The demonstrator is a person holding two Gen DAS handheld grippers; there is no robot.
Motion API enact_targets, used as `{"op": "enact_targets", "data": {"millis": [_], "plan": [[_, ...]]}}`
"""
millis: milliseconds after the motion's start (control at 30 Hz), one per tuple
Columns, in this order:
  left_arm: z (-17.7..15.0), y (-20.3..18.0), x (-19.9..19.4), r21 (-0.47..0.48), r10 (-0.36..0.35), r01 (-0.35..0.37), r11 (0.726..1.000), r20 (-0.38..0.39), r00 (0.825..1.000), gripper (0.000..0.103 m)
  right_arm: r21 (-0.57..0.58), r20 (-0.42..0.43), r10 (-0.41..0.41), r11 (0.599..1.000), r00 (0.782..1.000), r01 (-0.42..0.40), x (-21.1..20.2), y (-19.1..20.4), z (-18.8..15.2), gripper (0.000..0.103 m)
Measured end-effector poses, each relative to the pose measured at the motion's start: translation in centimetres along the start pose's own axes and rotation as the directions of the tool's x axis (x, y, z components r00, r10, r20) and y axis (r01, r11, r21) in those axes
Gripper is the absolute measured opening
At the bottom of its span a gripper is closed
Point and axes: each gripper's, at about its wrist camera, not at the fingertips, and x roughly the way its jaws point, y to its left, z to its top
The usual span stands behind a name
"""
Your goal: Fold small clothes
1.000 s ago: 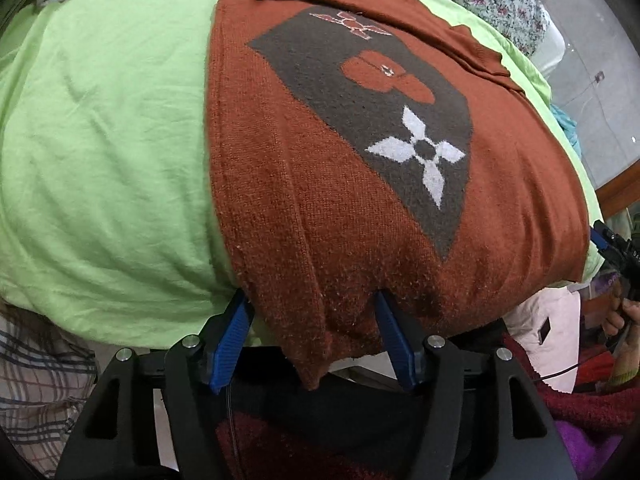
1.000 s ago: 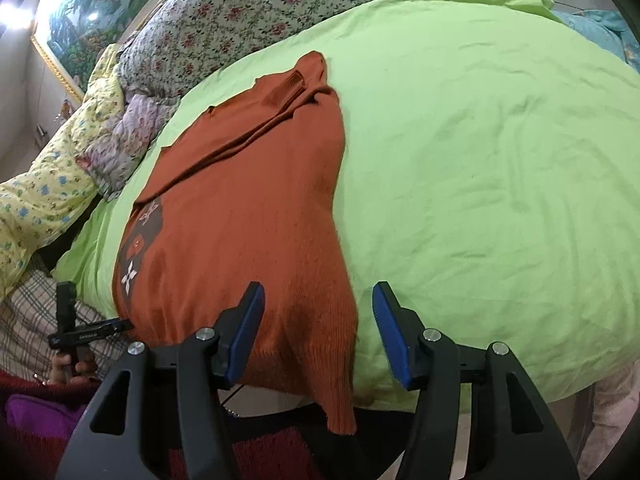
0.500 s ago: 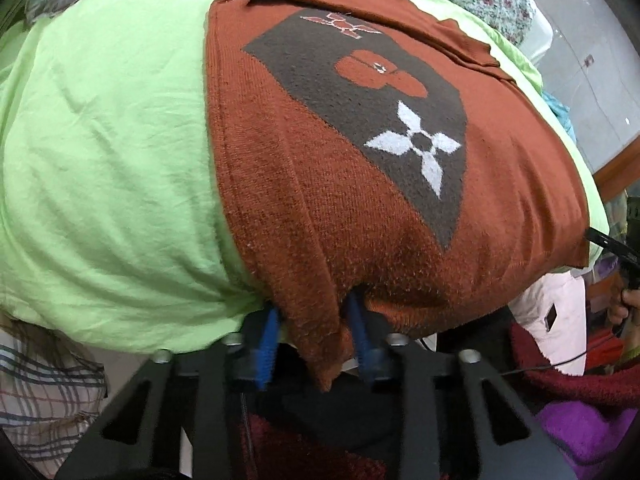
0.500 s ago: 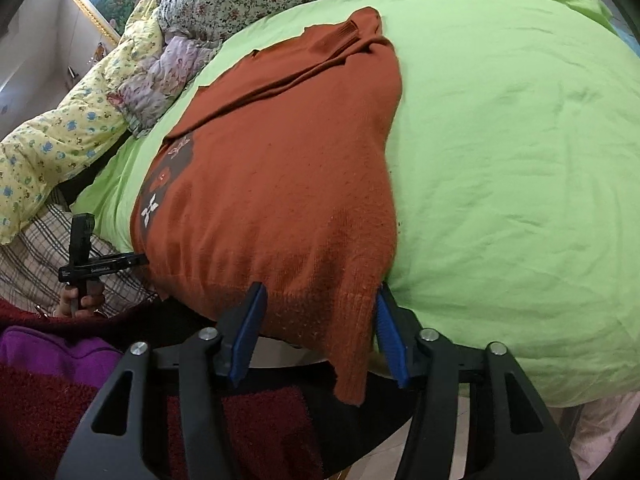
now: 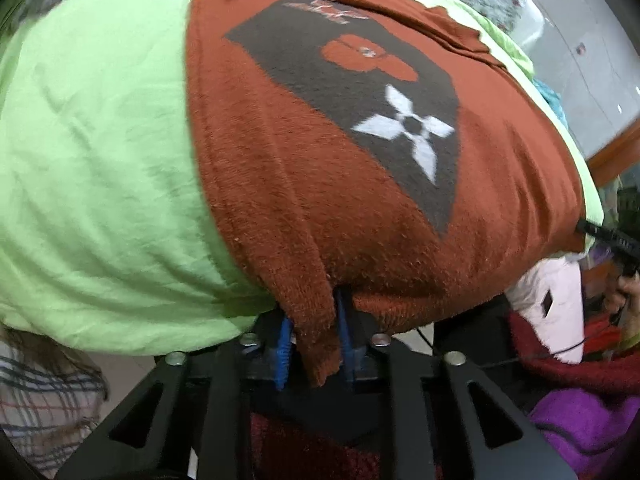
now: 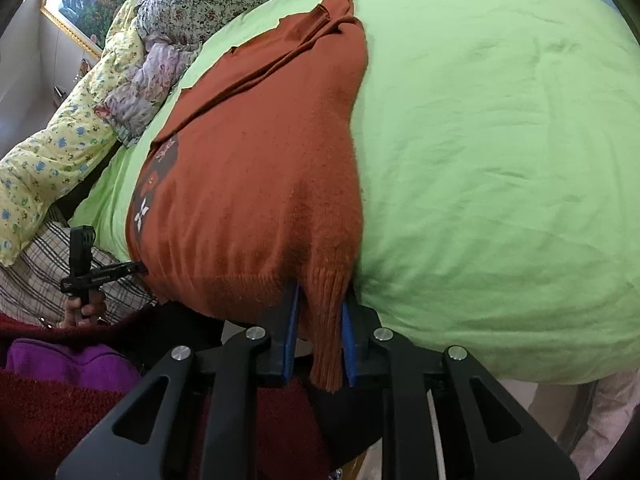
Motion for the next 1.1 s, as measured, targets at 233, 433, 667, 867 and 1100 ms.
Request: {"op": "enact_targets", "data": {"millis": [233,433,667,867,1100], "plan": [[-0.6,-0.8,-4.2,0.046,-0.114,0.109,0.993,0.12,0.986,0.005,-0.003,0.073,0.145,0.989,0.987,-0.145,-1.8,0.7,-0.6,0.007],[1.2,-1.5,-9.4,0.092,-0.198,0.179,0.98,0.27,0.942,0.005,0.004,0.232,0.302,0.95,0.925,-0.311,-4.1,1.3,0.8,0.007],[7.1,-0.3,-12.8,0.117,-0.21,0.177,0.977,0.427,0.879,0.004,-0.049,0.377,0.413,0.903,0.829,-0.428,-5.4,3.0,6.3,0.007],[13.8,1.6,-12.9,0.08,-0.187,0.171,0.982,0.533,0.825,0.004,-0.064,0.442,0.428,0.892,0.789,-0.448,-4.0,3.5,13.5,0.007],[22.5,4.1,-9.5,0.015,-0.141,0.158,0.987,0.535,0.833,0.004,-0.002,0.465,0.379,0.904,0.8,-0.428,-0.4,2.3,22.2,0.007]]}}
